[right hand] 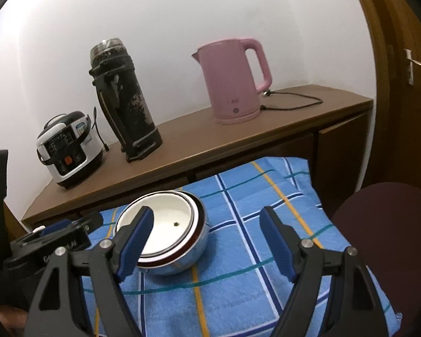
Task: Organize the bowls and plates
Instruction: 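Close both grippers on the rim of the nested bowl stack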
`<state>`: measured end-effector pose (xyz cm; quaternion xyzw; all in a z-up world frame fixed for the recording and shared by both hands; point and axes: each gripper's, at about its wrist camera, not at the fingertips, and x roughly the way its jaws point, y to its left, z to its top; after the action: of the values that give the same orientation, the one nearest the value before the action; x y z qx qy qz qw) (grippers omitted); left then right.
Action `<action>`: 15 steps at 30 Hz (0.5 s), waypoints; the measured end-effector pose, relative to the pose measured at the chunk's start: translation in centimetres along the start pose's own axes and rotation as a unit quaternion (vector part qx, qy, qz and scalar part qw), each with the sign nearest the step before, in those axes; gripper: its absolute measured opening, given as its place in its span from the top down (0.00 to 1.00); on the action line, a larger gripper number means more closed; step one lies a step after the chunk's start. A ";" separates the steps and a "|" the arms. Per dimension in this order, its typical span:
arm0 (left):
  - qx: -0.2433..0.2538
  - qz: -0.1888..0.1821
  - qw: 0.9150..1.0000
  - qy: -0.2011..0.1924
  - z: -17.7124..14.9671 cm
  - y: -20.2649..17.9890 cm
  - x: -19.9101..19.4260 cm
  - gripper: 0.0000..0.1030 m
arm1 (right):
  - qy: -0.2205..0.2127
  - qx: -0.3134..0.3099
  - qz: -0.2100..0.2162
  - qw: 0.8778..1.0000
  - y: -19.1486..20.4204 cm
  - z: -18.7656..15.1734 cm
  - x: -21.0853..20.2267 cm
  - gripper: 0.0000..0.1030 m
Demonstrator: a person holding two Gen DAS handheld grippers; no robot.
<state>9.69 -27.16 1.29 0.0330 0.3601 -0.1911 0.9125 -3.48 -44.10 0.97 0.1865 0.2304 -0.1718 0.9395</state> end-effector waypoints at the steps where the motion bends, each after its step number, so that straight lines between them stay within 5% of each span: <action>1: -0.002 -0.005 1.000 0.003 0.2 -0.1 0.3 0.33 | 0.005 0.002 0.002 1.000 0.0 0.0 0.4 0.23; 7: 0.010 -0.004 1.000 0.015 0.5 -0.8 2.3 0.33 | 0.053 0.024 0.009 0.998 -0.5 0.0 3.4 0.23; 15: 0.014 -0.009 0.999 0.029 0.5 -1.3 4.1 0.33 | 0.053 0.029 0.005 0.998 -0.7 0.0 4.7 0.23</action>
<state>12.28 -29.84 -0.97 0.0483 0.3839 -0.2032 0.8995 0.12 -45.81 -1.60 0.2238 0.2739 -0.1639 0.9209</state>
